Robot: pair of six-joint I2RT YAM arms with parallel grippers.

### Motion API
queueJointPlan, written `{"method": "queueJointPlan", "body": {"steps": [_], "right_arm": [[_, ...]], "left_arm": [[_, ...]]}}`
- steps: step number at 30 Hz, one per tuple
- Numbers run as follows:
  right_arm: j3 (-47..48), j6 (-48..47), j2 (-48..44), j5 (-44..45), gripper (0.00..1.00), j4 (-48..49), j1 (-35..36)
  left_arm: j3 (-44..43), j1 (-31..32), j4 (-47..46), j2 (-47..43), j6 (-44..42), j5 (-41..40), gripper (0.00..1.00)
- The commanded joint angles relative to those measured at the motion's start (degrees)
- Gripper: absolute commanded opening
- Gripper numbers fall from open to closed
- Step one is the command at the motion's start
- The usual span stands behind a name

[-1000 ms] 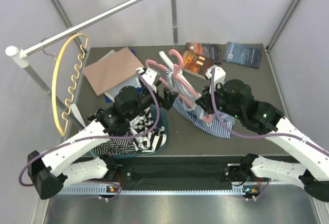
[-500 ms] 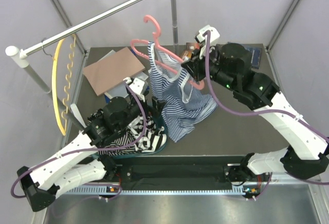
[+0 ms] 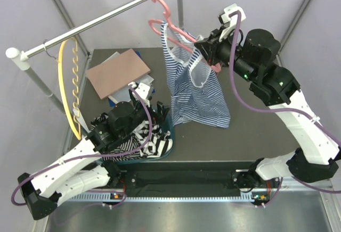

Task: Place the tank top on the hanger

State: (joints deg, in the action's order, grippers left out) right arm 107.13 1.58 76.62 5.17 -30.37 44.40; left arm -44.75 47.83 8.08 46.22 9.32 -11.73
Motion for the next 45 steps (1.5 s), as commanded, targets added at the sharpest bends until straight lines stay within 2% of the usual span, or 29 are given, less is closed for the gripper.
{"method": "queueJointPlan", "body": {"steps": [1,11,25,43,45], "right_arm": [[3.0,0.9,0.6,-2.8,0.0,9.1,-1.4],[3.2,6.8,2.1,-7.8,0.0,15.7,-6.3],[4.2,13.8,8.5,-11.8,0.0,16.2,-12.5],[-1.5,17.5,7.1,-14.0,0.0,15.9,-16.6],[-2.1,17.1,6.6,-14.3,0.12,15.8,-16.7]], "left_arm": [[0.2,0.1,-1.6,-1.0,0.2,-1.3,0.99],[0.5,0.0,-1.8,-0.7,0.2,-1.3,0.99],[0.2,0.0,-1.2,-0.2,0.3,-1.3,0.99],[-0.7,0.0,0.2,-0.3,0.5,-1.5,0.99],[-0.7,0.0,0.3,-0.4,0.6,-1.5,0.99]]}}
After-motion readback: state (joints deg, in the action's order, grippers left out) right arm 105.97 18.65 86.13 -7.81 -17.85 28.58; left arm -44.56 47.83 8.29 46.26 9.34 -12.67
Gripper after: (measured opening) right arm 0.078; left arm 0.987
